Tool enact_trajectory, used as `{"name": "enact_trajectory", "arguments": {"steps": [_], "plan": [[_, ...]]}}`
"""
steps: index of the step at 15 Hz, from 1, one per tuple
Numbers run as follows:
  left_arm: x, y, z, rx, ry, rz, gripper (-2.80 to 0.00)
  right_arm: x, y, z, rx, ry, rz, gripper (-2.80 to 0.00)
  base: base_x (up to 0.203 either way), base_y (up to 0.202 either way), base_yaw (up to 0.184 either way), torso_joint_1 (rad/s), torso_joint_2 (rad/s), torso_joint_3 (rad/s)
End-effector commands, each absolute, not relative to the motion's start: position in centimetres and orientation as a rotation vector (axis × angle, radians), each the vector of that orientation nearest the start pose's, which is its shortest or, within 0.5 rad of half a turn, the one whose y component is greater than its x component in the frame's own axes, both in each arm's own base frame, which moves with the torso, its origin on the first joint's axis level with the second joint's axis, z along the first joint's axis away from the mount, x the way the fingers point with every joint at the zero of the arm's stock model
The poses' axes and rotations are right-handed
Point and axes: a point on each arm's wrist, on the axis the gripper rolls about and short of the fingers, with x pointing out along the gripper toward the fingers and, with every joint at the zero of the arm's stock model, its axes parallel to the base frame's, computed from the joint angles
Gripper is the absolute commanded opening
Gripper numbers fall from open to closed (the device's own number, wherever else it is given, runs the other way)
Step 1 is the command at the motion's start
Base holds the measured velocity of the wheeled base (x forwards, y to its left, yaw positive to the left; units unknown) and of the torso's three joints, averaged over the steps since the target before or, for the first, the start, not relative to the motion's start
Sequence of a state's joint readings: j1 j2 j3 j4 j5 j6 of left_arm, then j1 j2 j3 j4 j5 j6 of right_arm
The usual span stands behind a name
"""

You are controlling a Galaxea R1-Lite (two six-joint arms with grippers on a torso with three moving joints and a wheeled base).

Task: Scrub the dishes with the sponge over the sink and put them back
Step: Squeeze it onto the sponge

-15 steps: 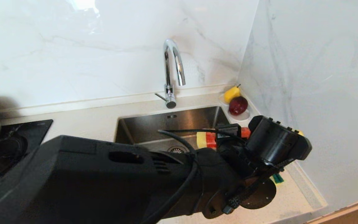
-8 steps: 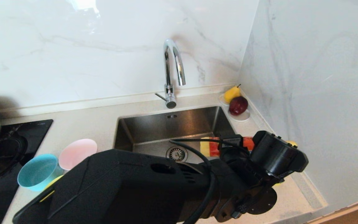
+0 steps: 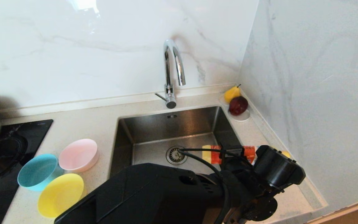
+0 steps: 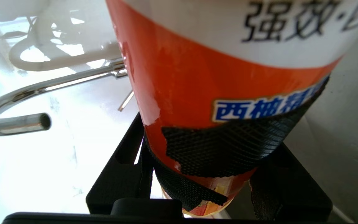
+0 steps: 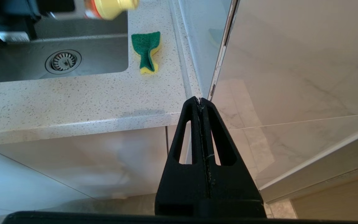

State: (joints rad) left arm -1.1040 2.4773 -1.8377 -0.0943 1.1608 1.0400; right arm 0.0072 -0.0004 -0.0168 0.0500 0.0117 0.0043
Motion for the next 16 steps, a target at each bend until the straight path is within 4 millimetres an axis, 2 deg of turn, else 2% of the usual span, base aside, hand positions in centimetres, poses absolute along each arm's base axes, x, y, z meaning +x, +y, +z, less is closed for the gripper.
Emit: {"name": "enact_trajectory", "arguments": {"steps": [1, 10, 16], "plan": [[24.5, -44.0, 7.4, 1.567, 0.277, -0.031, -2.80, -2.4, 0.0, 7.5, 0.005, 0.032, 0.020, -2.80, 0.000, 0.000, 0.000, 0.000, 0.00, 0.000], [24.9, -44.5, 4.0, 1.645, 0.320, 0.027, -2.80, -2.4, 0.0, 7.5, 0.005, 0.032, 0.020, -2.80, 0.000, 0.000, 0.000, 0.000, 0.00, 0.000], [25.6, -44.5, 3.9, 1.657, 0.330, 0.049, -2.80, -2.4, 0.0, 7.5, 0.005, 0.032, 0.020, -2.80, 0.000, 0.000, 0.000, 0.000, 0.00, 0.000]]}}
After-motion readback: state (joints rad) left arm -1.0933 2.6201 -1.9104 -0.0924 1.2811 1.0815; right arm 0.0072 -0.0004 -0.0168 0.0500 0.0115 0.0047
